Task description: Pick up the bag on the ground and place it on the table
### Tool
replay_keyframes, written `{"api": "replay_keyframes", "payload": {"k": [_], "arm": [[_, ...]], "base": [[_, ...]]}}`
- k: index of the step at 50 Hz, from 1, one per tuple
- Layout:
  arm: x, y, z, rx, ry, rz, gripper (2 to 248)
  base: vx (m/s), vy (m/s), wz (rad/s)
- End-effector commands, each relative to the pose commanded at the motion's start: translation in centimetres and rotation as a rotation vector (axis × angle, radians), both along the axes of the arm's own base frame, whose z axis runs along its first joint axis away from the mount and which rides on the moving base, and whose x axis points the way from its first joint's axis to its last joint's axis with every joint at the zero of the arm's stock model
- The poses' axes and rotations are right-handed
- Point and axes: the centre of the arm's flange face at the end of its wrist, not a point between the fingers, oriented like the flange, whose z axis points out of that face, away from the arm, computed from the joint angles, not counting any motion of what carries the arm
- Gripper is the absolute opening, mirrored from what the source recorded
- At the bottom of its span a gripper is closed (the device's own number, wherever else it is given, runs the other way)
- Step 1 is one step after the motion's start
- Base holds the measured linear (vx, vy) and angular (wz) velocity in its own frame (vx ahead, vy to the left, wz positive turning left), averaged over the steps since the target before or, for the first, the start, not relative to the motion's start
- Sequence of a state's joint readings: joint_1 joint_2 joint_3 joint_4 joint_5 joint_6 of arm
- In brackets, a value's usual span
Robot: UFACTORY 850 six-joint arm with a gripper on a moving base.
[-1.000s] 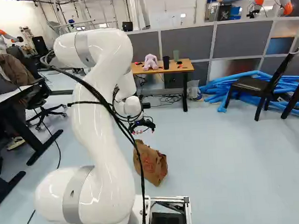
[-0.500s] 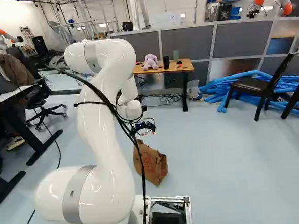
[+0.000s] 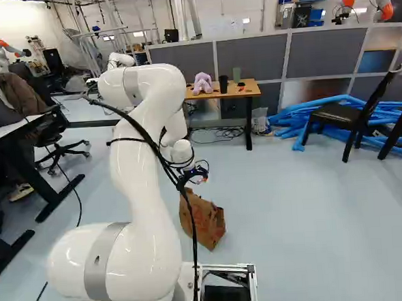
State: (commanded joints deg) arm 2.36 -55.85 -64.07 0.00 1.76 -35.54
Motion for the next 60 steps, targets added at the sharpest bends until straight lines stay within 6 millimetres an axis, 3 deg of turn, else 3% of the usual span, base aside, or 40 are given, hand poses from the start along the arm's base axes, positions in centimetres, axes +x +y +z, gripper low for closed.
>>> {"api": "replay_keyframes", "payload": {"k": [31, 60], "arm": [[0.7, 0.0, -4.7, -0.052, 0.031, 0.321, 247], [1.2, 0.0, -9.0, -0.054, 0.056, 0.353, 247]], "base": [[0.000, 0.000, 0.000], [0.000, 0.000, 0.000]]}}
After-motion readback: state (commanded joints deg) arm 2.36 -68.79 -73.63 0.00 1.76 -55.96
